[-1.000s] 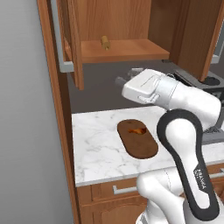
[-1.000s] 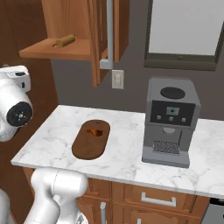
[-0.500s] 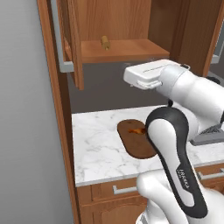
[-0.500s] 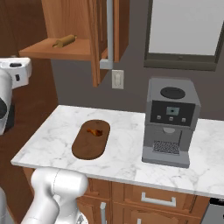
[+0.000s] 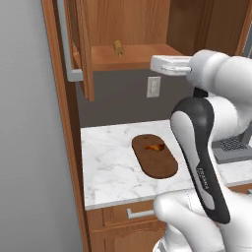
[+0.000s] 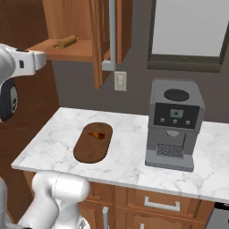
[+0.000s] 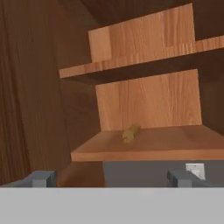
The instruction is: Open the cabinet, retrieve the rolling pin, and place it next to the meat on the cutting board to prepare for tenderizing.
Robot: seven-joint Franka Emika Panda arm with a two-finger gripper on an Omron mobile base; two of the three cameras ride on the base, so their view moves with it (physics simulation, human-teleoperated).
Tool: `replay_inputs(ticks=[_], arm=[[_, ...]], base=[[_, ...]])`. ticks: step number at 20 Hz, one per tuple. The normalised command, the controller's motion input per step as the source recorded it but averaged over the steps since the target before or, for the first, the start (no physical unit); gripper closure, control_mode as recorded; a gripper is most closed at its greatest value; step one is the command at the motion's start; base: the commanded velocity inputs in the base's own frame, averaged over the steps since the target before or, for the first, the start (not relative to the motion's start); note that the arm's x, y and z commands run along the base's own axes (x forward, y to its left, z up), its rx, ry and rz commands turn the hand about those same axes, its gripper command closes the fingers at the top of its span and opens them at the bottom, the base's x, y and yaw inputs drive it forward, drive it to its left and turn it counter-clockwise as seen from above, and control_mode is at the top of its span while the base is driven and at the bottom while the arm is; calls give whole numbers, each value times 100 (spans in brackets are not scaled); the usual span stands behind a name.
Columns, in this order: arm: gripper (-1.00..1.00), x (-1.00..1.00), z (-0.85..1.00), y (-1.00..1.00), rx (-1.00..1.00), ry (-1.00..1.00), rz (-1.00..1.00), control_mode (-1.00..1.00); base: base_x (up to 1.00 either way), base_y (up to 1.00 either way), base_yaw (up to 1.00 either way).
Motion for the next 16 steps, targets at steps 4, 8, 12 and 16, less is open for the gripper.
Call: replay_inputs(ticks=[4,8,12,16], arm=[[-100,29,13,-22,-5,28,-22,-100],[-100,31,4,-12,-4,26,-22,-100],[-100,16,0,-20,-2,16,-17,-100],[-100,14,-6,-6,-1,2,-8,-100]], base=[[0,0,0],[0,0,0],[0,0,0],[0,0,0]])
